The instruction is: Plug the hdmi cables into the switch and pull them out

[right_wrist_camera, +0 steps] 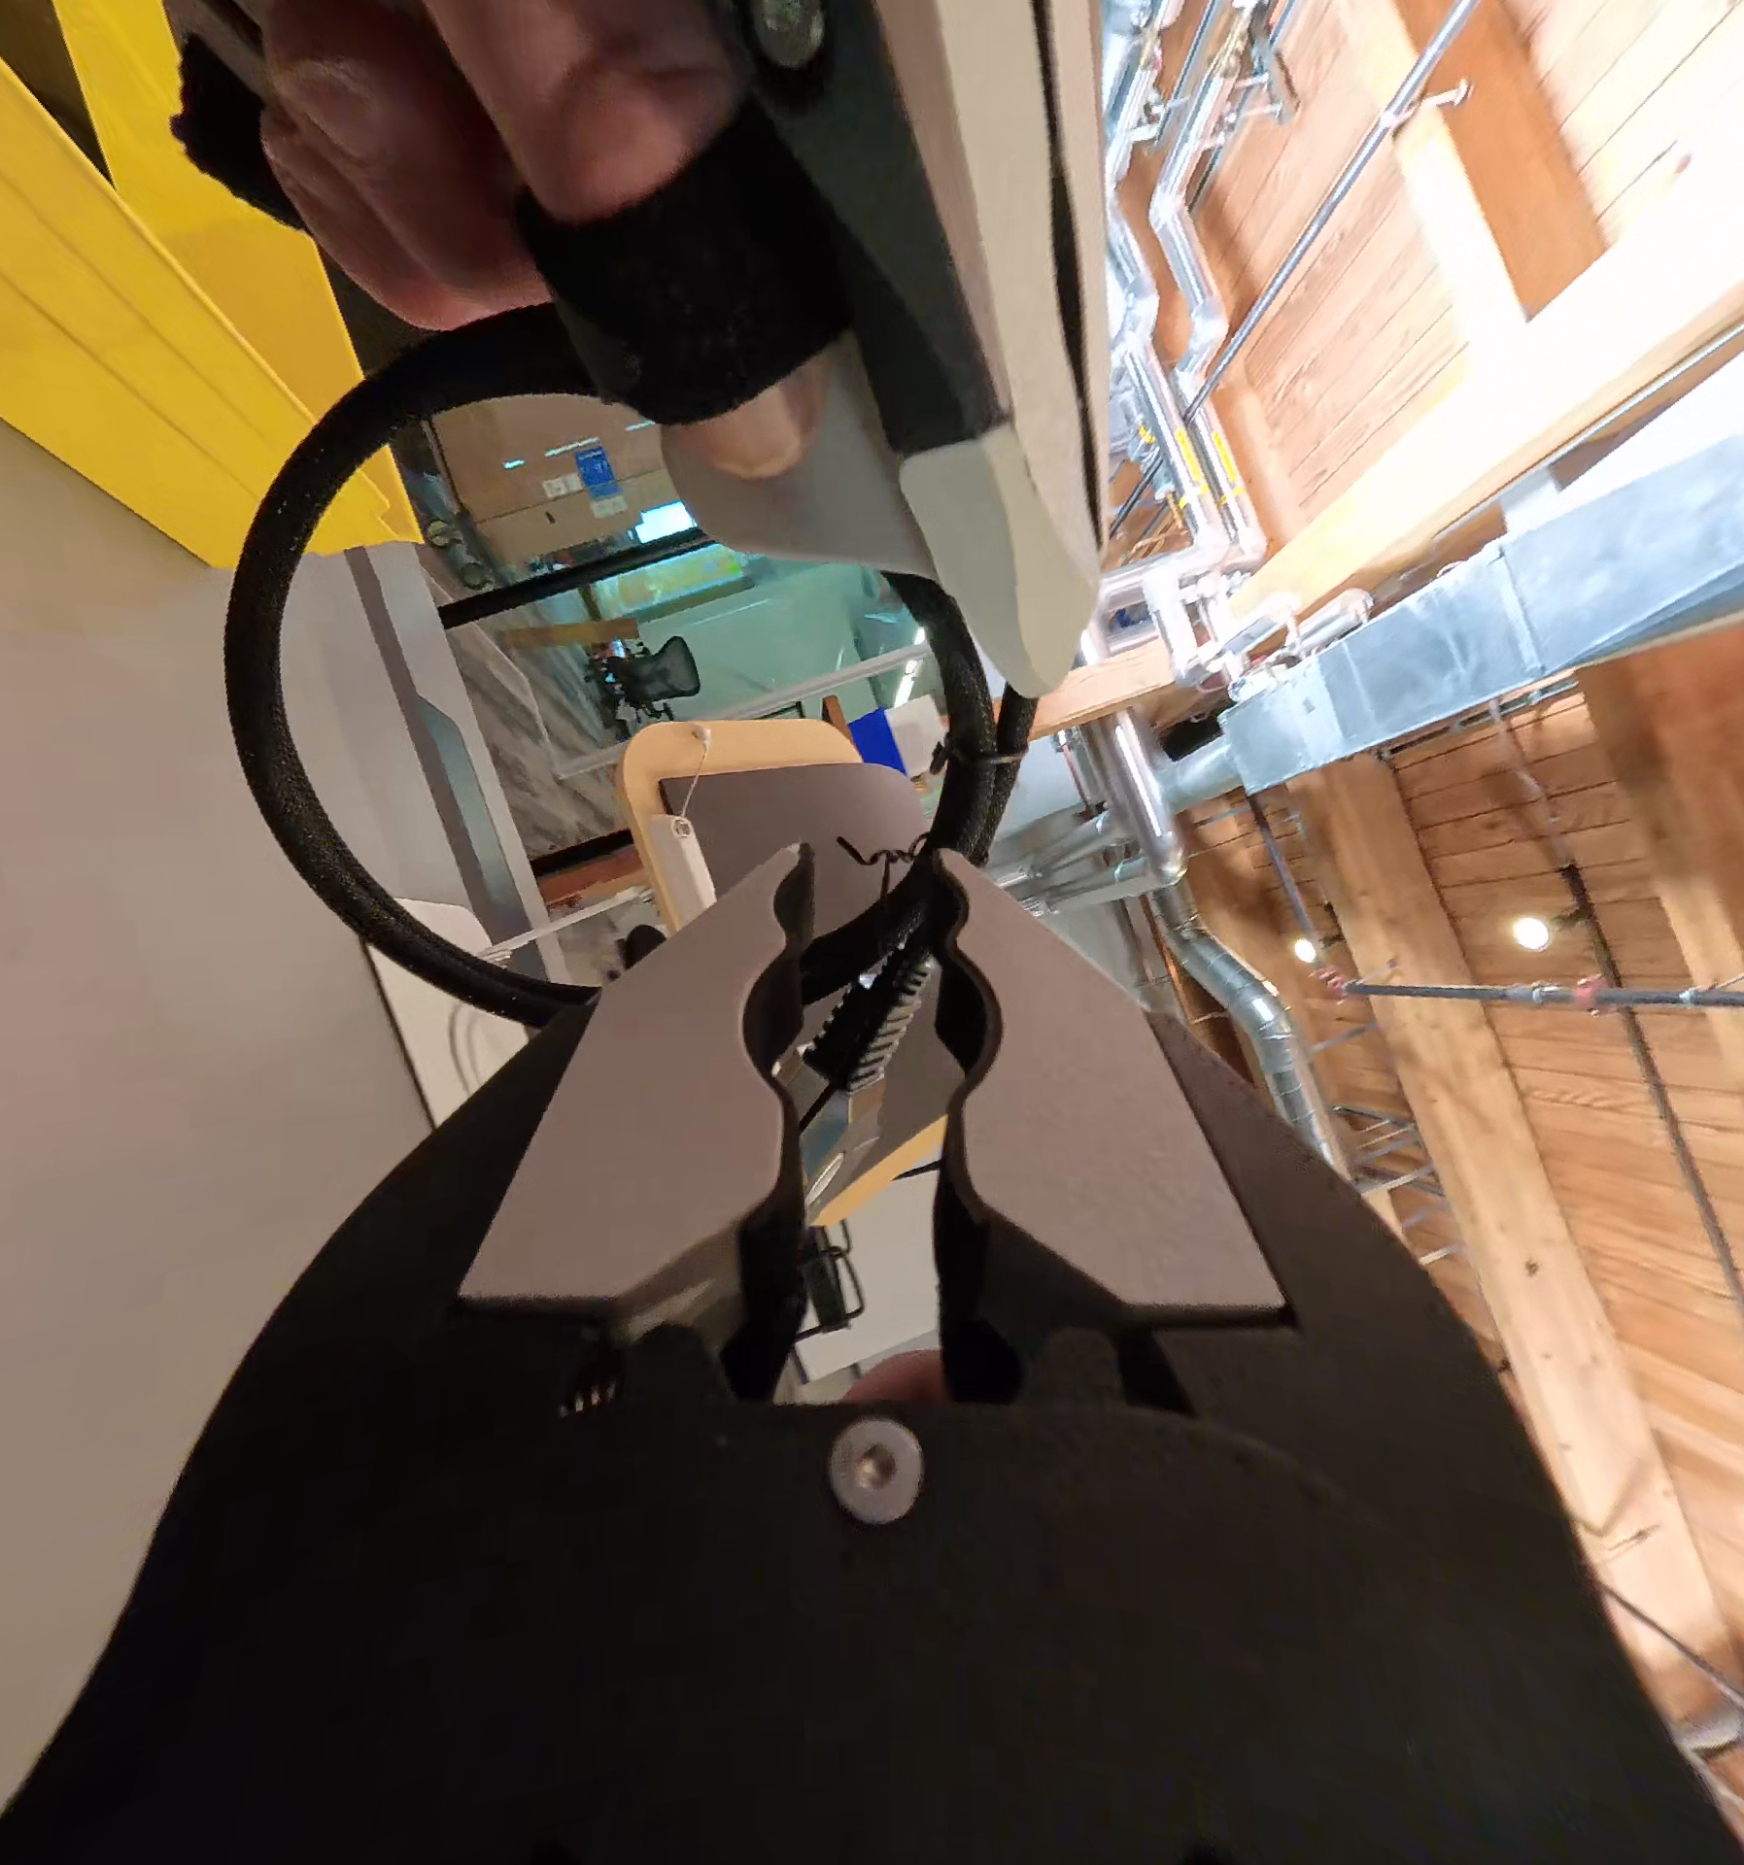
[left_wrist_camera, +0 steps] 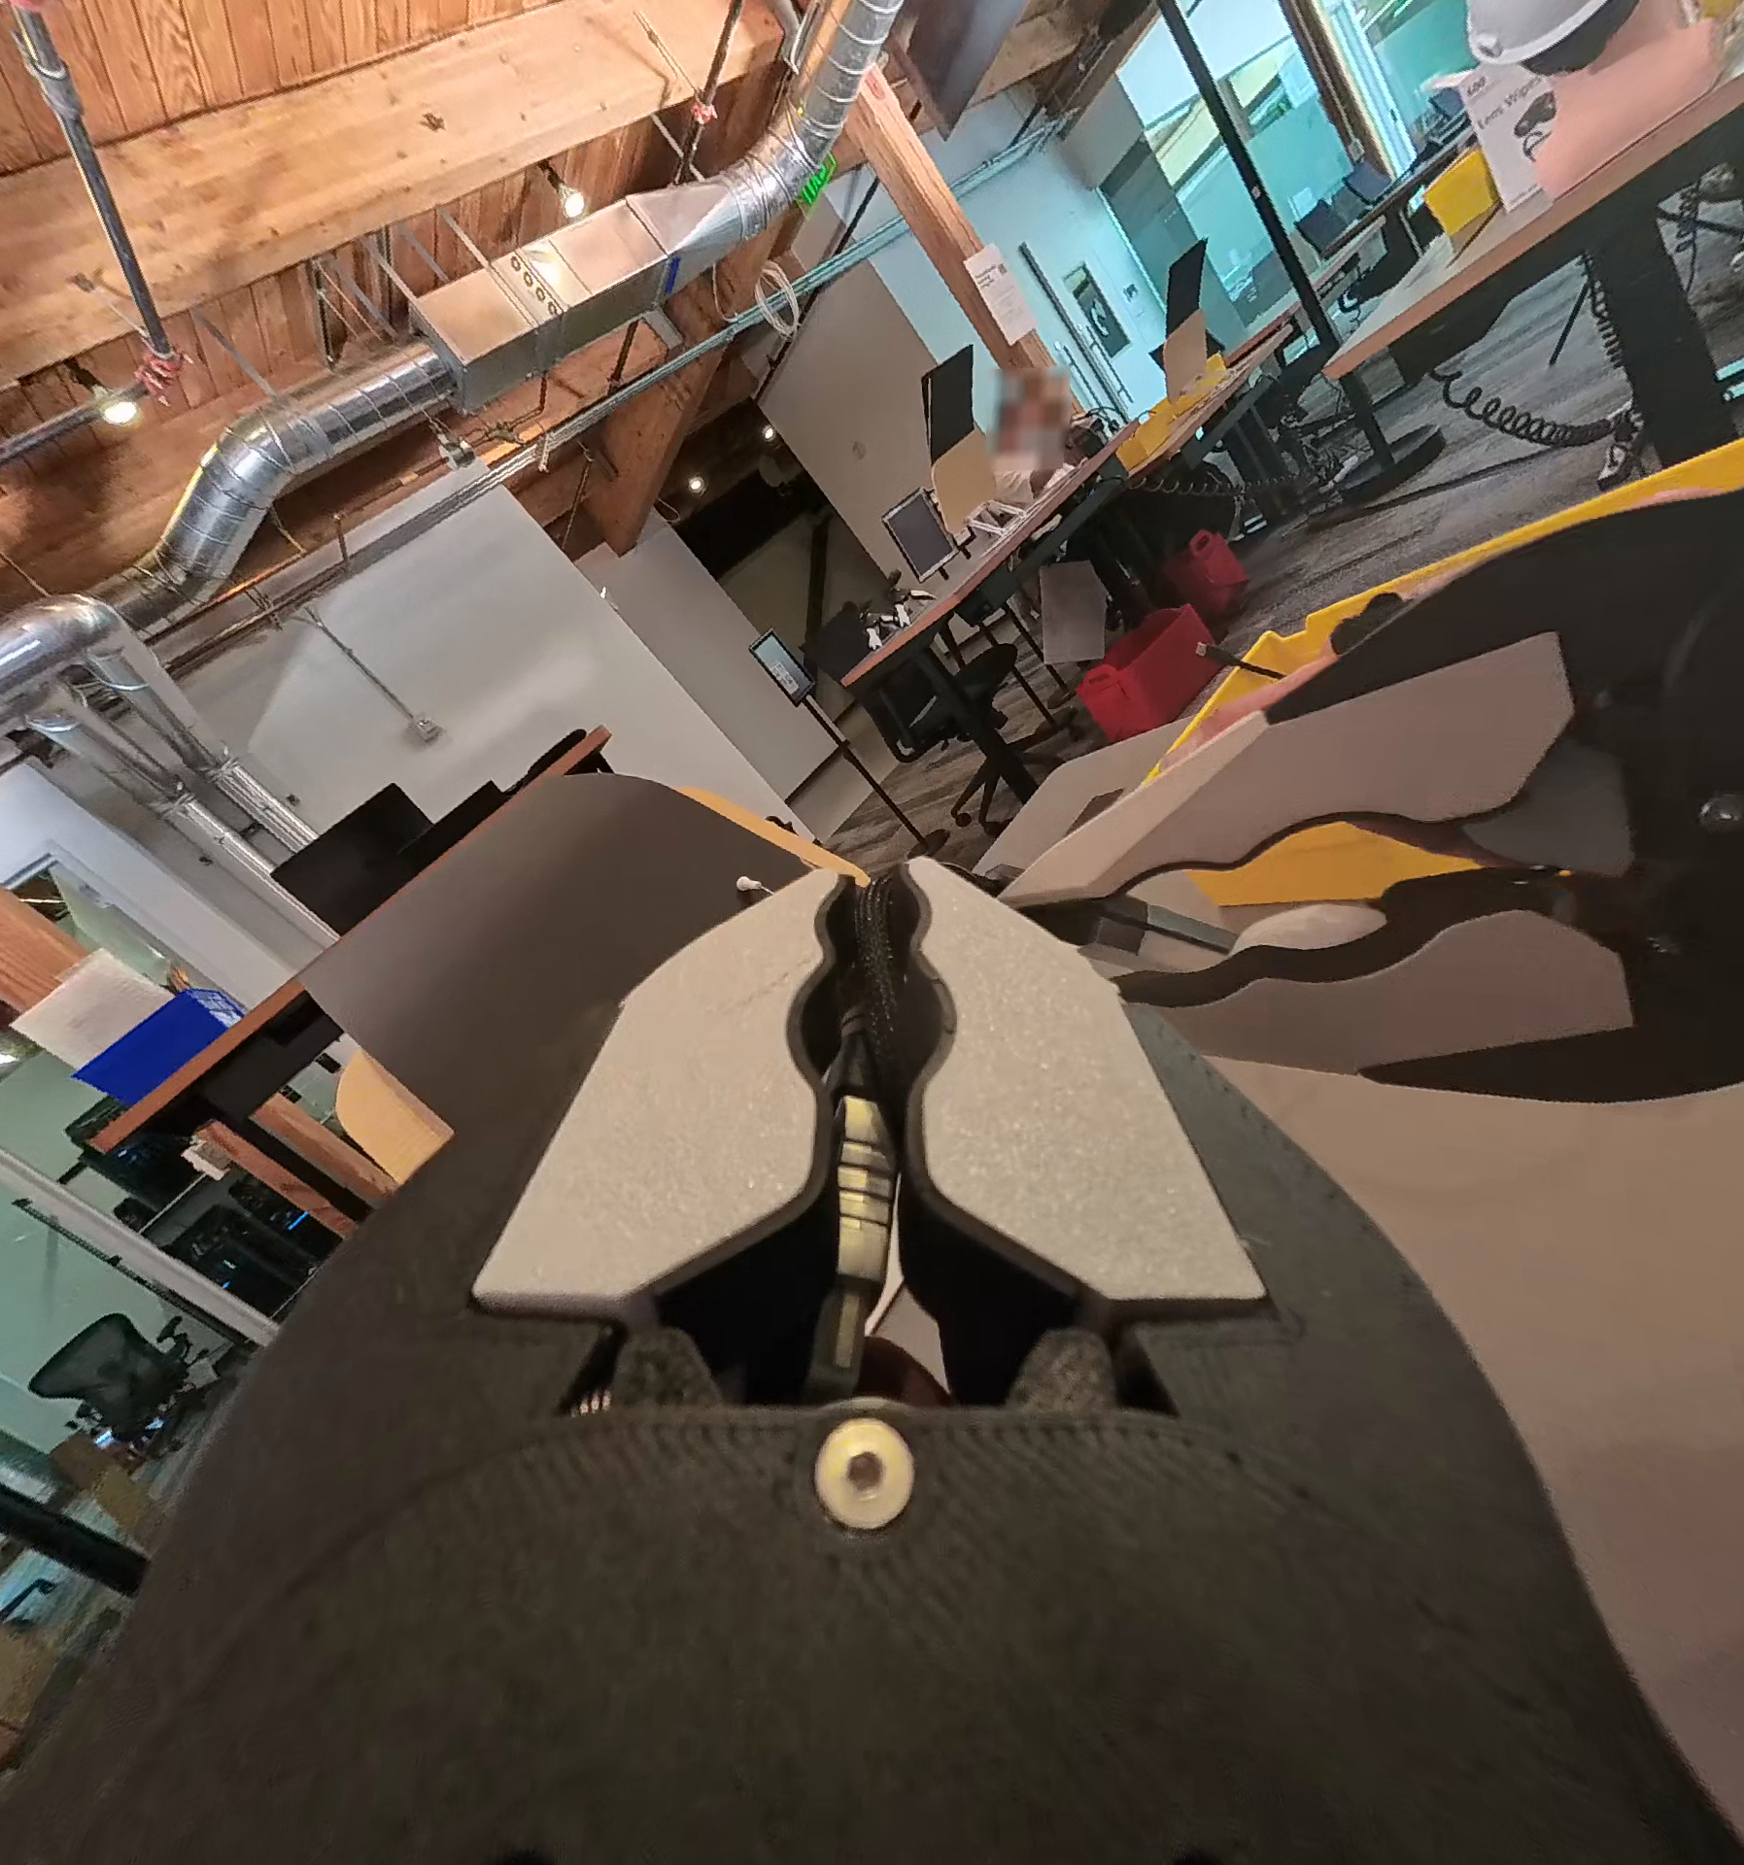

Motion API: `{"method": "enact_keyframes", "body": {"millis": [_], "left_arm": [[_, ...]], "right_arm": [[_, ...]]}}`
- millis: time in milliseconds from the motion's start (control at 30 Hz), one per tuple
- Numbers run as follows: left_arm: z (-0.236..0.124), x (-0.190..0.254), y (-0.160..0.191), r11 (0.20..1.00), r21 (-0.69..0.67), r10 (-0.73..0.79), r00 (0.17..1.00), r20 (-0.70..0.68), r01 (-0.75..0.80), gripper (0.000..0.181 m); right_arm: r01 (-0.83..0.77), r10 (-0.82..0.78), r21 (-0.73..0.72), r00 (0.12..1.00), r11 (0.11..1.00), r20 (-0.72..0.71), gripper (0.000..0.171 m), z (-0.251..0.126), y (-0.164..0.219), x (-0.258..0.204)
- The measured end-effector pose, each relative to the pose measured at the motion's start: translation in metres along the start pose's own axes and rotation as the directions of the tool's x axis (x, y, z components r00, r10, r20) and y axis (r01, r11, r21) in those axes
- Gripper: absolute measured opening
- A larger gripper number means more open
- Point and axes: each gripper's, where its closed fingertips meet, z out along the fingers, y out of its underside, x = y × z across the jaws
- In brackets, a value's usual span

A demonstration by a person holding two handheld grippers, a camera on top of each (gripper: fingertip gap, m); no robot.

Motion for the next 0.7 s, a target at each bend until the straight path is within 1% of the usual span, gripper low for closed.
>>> {"method": "enact_keyframes", "body": {"millis": [67,200,333,467,500,567,600,700], "left_arm": [[0.0,0.001,0.0,1.0,-0.002,-0.003,1.0,-0.004,0.003,0.005],[0.0,0.003,-0.001,1.0,-0.004,-0.003,1.0,-0.008,0.003,0.005],[0.0,0.003,-0.002,1.0,0.003,-0.004,1.0,-0.003,0.004,0.005],[0.0,0.0,-0.002,1.0,0.002,-0.01,1.0,0.003,0.01,0.005],[0.0,0.0,-0.002,1.0,-0.001,-0.01,1.0,0.003,0.01,0.005],[0.0,0.0,-0.002,1.0,-0.003,-0.011,1.0,-0.001,0.011,0.005],[0.0,0.001,-0.002,1.0,-0.004,-0.011,1.0,-0.003,0.011,0.005],[0.0,0.002,-0.004,1.0,-0.008,-0.01,1.0,-0.006,0.01,0.005]], "right_arm": [[0.026,-0.026,0.009,1.0,1.0,-0.008,0.014,0.0,-0.001,-0.001],[0.032,-0.032,0.023,0.999,0.999,-0.026,0.0,0.002,-0.003,0.0],[-0.066,0.066,0.029,0.998,0.997,-0.017,0.0,0.001,-0.002,0.005],[-0.099,0.099,0.053,0.995,0.994,-0.012,0.0,-0.003,-0.007,0.005],[-0.091,0.091,0.041,0.996,0.995,-0.006,0.011,-0.002,-0.006,0.003],[-0.034,0.034,0.017,0.999,0.999,0.005,0.025,0.001,-0.003,-0.001],[-0.004,0.004,0.015,1.0,1.0,0.007,0.028,0.002,-0.002,-0.003],[0.082,-0.082,0.035,0.997,0.996,-0.005,0.025,0.004,-0.002,-0.005]]}}
